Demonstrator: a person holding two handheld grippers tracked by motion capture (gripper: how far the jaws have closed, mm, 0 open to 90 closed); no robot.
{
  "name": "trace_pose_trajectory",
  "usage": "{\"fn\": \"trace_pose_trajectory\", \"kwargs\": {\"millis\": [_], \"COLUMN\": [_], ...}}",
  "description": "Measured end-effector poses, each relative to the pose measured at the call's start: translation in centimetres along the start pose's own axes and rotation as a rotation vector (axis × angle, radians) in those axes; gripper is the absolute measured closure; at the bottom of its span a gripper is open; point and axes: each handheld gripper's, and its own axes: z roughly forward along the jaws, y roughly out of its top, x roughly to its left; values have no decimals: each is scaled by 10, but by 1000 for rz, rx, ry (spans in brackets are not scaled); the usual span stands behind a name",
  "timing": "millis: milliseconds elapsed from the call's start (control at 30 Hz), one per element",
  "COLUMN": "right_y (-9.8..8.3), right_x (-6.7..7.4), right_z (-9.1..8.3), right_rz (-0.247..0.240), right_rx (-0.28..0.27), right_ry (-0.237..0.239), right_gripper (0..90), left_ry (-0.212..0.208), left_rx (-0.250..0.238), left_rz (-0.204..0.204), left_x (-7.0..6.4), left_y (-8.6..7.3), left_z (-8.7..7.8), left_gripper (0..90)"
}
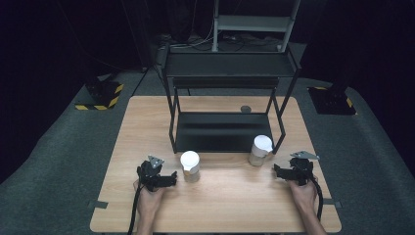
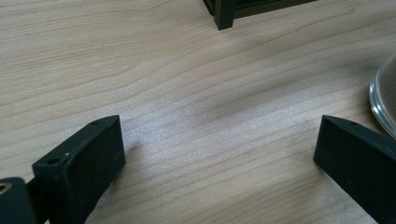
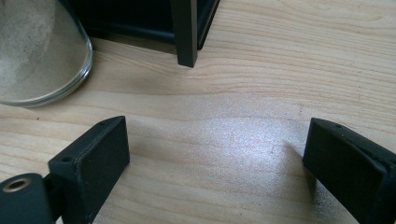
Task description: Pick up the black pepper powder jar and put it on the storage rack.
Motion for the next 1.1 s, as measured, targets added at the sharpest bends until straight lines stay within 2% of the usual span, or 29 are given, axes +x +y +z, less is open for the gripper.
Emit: {"fn": "trace_pose_trajectory", "kwargs": {"millis": [400, 500, 633, 800, 867, 1033, 1100], "right_y": [0, 0, 0, 0, 0, 0, 0], "right_x": [0, 1, 1, 1, 1, 1, 1], "right_z": [0, 0, 0, 0, 0, 0, 0], "right_rz": [0, 0, 0, 0, 0, 0, 0], "right_rx": [0, 0, 0, 0, 0, 0, 0], "right_ry": [-2, -2, -2, -3, -3, -3, -3], "right_gripper": [65, 65, 65, 65, 64, 65, 65], "left_ry": [1, -15, -13, -18, -32, -66, -76], "left_rx": [0, 4, 19, 23, 10, 5, 21], "left_rz": [-5, 7, 11, 32, 49, 59, 89], "left_x": [-1, 3, 4, 4, 5, 4, 0], "left_y": [0, 1, 3, 1, 0, -3, -5], "left_z": [0, -1, -3, -9, -16, -21, -23], "left_gripper": [20, 20, 20, 10, 9, 13, 13]}}
